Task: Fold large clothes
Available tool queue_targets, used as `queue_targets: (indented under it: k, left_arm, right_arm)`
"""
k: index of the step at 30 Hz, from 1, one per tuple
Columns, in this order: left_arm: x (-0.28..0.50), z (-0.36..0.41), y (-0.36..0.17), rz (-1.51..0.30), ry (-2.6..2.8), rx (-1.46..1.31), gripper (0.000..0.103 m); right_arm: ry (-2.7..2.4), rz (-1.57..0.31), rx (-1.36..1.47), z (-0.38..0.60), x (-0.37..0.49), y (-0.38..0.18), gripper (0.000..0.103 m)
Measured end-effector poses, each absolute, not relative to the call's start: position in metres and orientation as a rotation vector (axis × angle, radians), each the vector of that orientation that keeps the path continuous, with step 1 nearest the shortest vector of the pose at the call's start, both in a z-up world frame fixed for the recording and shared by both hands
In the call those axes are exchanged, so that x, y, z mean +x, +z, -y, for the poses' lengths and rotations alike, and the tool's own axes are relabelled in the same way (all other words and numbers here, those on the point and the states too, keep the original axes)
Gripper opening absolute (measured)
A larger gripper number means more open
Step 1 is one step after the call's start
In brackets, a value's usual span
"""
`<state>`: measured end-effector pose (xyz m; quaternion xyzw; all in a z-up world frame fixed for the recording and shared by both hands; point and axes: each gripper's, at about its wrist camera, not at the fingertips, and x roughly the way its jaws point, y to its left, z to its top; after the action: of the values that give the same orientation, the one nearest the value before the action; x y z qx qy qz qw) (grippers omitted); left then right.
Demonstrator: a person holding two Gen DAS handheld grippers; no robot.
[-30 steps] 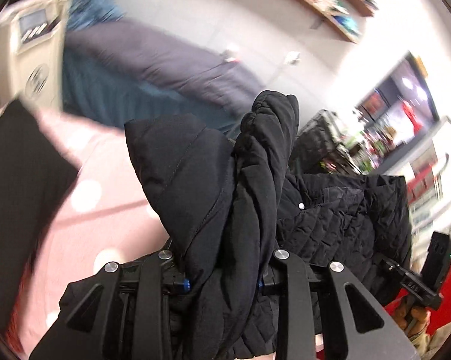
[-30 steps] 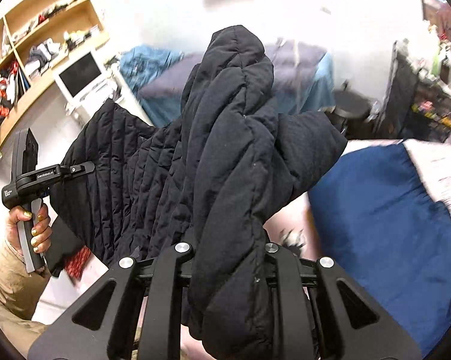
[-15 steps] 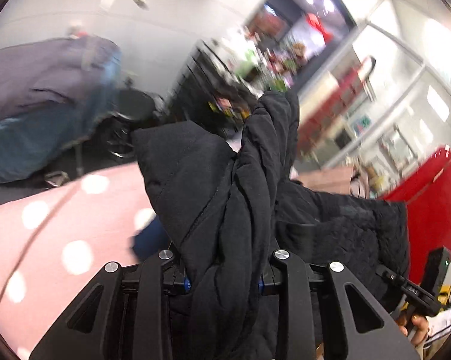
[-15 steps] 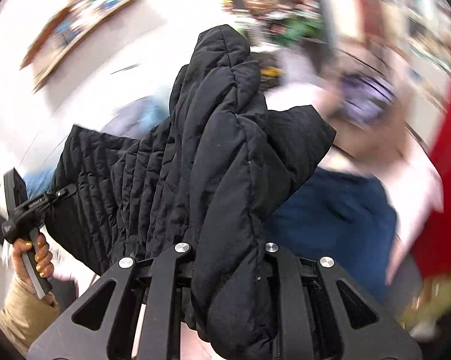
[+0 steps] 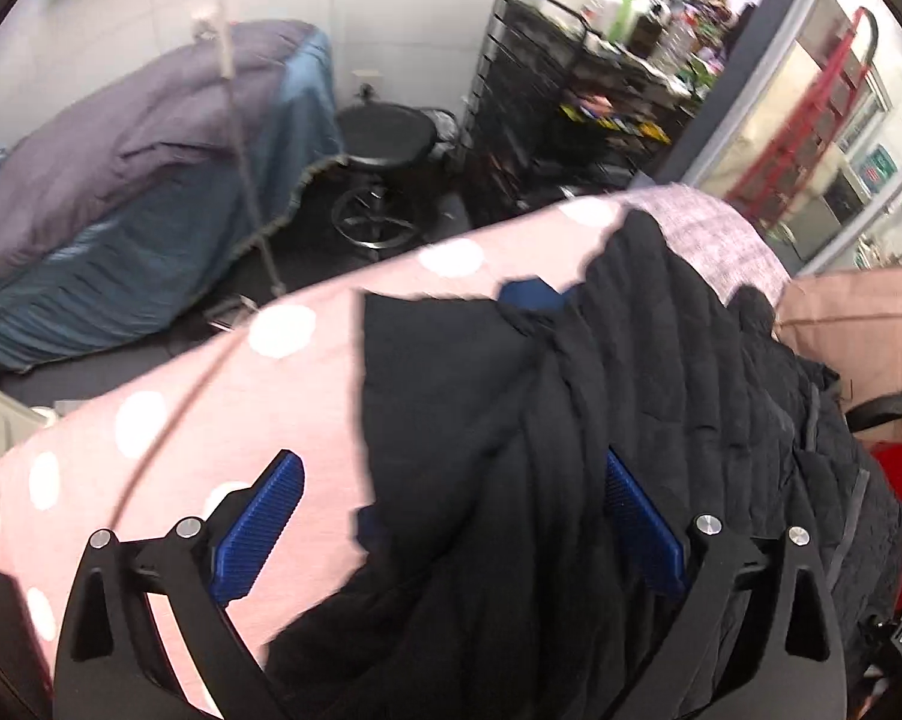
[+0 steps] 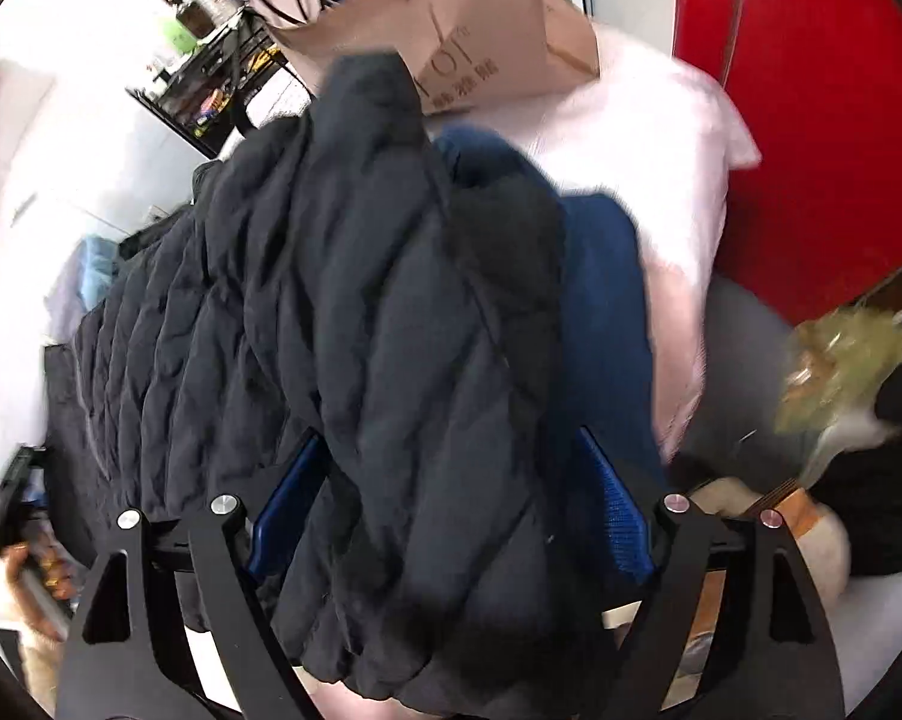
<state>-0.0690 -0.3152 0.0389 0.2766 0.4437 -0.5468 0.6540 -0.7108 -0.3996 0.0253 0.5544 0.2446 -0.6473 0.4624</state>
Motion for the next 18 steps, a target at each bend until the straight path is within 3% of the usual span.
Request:
queue_targets:
  k: [4,6,8,14,18]
  left_arm:
    - [-0.068,0.286,0.080,-0.876,-1.172,0.602,0.097]
    - [-0.085,0.272,0.096,-0.841,-1.187,0.631,0.097]
    - [-0.107,0.263,0.104,-0.811,-1.223,0.694,0.097]
    - [-0.200,0.222,0.106,-0.641,-1.322,0.956,0.097]
    - [-0.222,0.202,0.090,-0.684,-1.308,1.046,0.097]
  right_arm:
    - [-1.704,-0.712,1.142,0.400,-0.686,0.077,0.083]
    - [-1.732,-0.750,0.977,0.404,-0.663,0.109,0.096]
    - [-1.667,-0.787,0.887,0.407,-0.632,0.125,0.097]
    - [-1.388,-0.970,0.806,0.402,-0.547,0.111,0.097]
    - [-1.337,-1.040,0.825,0.391,-0.529,0.097,0.097]
